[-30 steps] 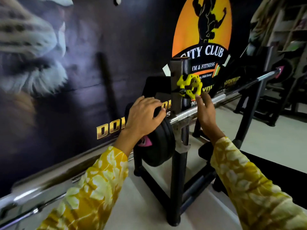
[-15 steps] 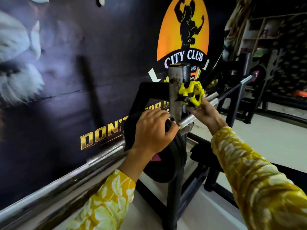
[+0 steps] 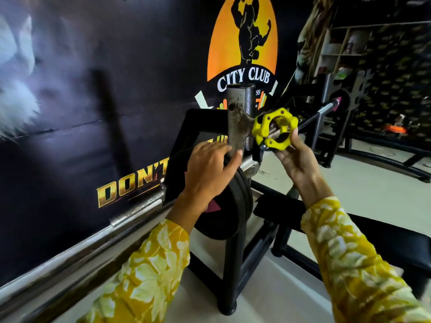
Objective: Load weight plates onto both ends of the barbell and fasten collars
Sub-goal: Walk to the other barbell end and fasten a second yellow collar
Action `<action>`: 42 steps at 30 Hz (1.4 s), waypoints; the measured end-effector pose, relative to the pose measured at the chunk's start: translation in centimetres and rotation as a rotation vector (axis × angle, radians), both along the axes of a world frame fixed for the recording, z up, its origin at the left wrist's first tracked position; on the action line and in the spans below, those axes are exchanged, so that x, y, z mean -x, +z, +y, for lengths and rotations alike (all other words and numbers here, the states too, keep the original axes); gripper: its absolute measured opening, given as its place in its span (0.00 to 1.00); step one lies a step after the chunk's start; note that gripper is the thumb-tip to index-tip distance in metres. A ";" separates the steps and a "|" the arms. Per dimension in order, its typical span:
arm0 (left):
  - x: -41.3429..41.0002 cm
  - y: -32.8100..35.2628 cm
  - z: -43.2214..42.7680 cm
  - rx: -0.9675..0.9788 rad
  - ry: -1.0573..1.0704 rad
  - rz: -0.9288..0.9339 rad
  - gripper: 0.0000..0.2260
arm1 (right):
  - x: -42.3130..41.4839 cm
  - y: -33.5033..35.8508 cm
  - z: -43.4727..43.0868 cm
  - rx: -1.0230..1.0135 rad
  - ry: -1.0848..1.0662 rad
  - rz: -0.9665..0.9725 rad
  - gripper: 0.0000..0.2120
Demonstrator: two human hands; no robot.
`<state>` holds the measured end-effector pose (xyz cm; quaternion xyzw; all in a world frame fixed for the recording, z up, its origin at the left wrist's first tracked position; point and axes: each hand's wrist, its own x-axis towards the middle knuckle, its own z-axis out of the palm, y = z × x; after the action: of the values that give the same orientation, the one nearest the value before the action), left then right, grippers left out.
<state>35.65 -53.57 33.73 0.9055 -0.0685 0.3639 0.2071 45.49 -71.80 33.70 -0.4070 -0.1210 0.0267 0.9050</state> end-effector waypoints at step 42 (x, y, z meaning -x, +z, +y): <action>30.8 -6.7 20.4 0.943 -0.681 0.343 0.18 | 40.0 -9.8 20.2 0.366 -0.145 -0.028 0.35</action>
<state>4.81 -33.12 27.03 0.6892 -0.1514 0.1170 0.6989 5.45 -51.62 23.87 -0.5727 -0.0968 -0.0226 0.8137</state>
